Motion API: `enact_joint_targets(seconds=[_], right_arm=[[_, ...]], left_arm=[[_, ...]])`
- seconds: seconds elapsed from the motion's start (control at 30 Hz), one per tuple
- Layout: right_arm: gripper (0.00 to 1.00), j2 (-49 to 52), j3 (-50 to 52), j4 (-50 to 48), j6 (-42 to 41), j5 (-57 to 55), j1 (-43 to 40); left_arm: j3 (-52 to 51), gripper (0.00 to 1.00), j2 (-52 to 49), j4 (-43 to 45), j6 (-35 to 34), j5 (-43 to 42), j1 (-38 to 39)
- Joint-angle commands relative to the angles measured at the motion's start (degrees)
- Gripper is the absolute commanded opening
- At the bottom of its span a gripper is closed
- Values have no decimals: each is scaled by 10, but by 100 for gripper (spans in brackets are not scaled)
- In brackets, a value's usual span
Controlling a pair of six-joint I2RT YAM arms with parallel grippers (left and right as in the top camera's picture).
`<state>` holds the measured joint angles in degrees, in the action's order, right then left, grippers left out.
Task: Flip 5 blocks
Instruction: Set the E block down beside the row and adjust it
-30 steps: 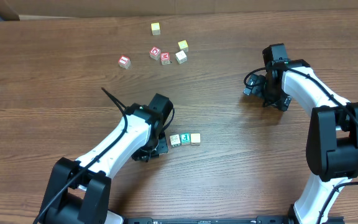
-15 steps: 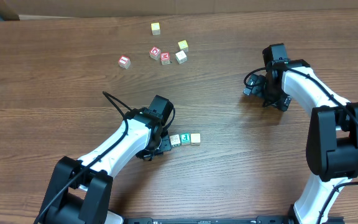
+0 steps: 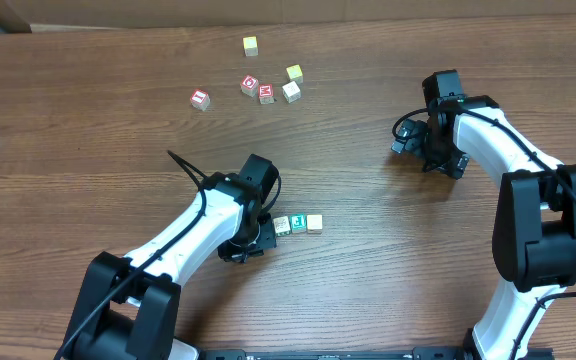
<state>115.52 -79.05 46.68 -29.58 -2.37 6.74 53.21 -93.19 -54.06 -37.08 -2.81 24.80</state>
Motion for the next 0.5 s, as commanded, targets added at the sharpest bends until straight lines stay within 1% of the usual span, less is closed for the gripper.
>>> enact_joint_targets(seconds=[0.0,0.13,0.3,0.47], right_arm=[[100,-2,3,-1,0,-6,0],[100,-2,3,-1,0,-6,0],[100,-2,3,-1,0,-6,0],[100,-2,3,-1,0,-6,0]], left_arm=[[62,4,5,-31,20,9,-11],[96,4,6,-58,24,49,-14],[87,4,6,-49,21,122,-14],[51,4,5,-17,9,129,-14]])
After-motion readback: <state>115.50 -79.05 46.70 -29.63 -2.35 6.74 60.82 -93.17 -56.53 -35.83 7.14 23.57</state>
